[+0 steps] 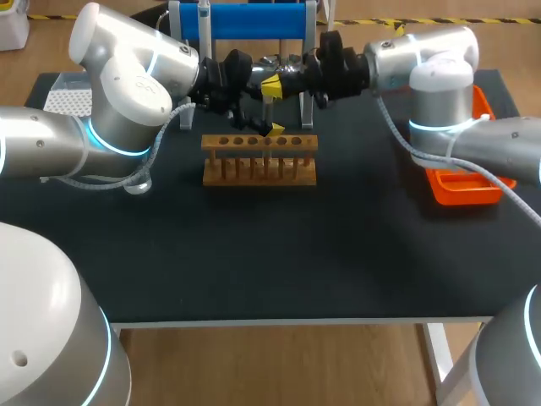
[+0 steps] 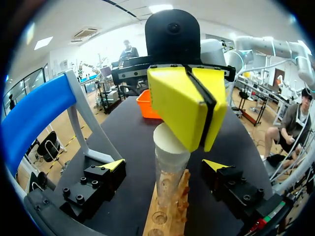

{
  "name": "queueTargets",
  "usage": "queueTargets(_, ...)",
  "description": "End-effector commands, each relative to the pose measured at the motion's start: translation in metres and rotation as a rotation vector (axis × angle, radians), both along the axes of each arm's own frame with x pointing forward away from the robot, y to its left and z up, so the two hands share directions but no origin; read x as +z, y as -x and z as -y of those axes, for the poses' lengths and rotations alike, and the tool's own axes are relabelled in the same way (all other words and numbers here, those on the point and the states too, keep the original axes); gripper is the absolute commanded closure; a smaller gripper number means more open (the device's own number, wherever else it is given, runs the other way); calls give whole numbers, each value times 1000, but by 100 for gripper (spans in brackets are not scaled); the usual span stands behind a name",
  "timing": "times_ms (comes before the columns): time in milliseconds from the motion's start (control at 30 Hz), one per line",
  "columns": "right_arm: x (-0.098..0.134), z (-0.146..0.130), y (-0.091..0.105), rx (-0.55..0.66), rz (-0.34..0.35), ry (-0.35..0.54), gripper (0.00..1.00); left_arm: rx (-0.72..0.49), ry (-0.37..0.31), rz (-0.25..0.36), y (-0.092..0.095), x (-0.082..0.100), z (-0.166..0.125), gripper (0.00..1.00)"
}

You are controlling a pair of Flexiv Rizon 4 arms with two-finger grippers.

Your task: Invert the test tube, pick up the pipette, mount the tip to pipette, aspirate from beaker and dispense into the tube, eject the tip, return the pipette, and cap with the stopper.

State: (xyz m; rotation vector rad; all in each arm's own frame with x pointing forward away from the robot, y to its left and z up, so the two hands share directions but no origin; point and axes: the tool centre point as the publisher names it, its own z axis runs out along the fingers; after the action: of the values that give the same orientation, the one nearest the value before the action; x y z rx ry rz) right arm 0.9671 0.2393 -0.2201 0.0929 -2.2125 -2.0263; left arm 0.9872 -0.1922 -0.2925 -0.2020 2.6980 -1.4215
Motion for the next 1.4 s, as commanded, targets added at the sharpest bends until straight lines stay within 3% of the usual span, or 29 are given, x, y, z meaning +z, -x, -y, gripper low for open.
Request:
queueTargets(33,-5,-2,-4,5,-10,-7,100,-2,-4,-3,-1,1,0,0)
queueTargets(500,-15,-2,-5,-3,-47,-10,100,-2,-4,-3,-1,1,0,0)
queueTargets(700,7,5,-8,-19,-11,-59,100,-2,-4,-3,-1,1,0,0)
queueTargets(733,12,7,-8,-21,-3,-66,94,-2,-4,-3,-1,1,0,0)
queueTargets(800,21,11,-8,-28,14,-73,51,-2,-4,-3,-1,1,0,0)
queueTargets(833,25,14,-8,-32,23,-78,0,-2,-4,-3,-1,1,0,0)
queueTargets(1033,34,36,-9,-55,78,-38,0,-2,-4,-3,-1,1,0,0)
queueTargets(1400,18,73,3,-69,126,89,0,-2,-4,-3,-1,1,0,0)
